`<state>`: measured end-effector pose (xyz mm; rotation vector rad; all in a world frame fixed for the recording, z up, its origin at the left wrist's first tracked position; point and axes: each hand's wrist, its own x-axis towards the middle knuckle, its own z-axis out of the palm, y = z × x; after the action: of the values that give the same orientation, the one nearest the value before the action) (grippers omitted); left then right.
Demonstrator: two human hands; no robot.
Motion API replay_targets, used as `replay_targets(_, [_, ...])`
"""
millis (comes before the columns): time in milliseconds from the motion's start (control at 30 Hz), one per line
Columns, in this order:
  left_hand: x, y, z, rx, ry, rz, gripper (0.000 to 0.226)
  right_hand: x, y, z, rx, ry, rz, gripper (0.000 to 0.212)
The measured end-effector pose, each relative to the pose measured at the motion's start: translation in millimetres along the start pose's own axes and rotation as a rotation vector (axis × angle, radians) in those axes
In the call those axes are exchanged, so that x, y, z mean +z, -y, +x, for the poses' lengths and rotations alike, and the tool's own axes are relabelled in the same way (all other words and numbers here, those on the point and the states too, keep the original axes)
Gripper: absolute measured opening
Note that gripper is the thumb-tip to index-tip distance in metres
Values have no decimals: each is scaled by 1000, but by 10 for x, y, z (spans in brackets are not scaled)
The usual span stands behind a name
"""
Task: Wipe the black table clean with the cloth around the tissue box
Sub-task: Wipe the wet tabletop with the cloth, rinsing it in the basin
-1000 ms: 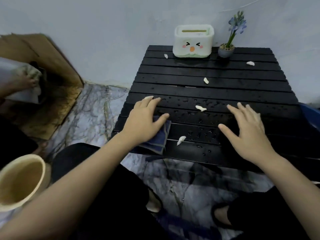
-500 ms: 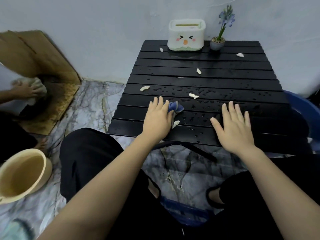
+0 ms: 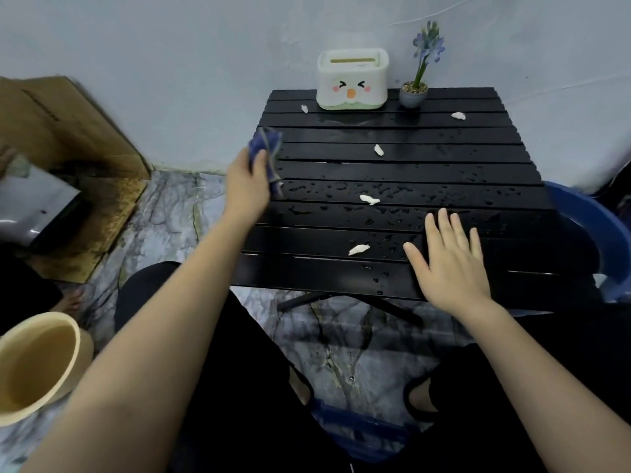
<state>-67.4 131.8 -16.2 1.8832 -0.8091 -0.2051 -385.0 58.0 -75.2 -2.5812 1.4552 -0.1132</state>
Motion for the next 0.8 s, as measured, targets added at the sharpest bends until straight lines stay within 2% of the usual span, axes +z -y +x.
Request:
replay_targets(100, [-204, 356, 234, -85, -93, 163, 28, 4, 6, 10, 2, 0, -11, 79])
replay_targets(200, [-104, 646, 214, -160, -33, 366, 32, 8, 9, 12, -4, -10, -10, 80])
replay_targets(300, [168, 681, 142, 29, 35, 714, 32, 20, 6, 14, -5, -21, -9, 79])
replay_targets(400, [525, 493, 107, 149, 104, 816, 32, 24, 8, 30, -4, -20, -11, 78])
replay_targets(533, [1106, 120, -52, 325, 249, 791, 32, 27, 5, 39, -6, -32, -15, 78])
replay_targets(633, [1518, -216, -249, 410, 386, 600, 35, 25, -7, 36, -10, -36, -17, 79])
replay_targets(700, [1724, -431, -382, 357, 501, 382, 37, 16, -17, 41, -14, -36, 4, 79])
replay_targets(800, [1840, -635, -424, 156, 606, 64, 31, -15, -51, 48, -24, -30, 68, 76])
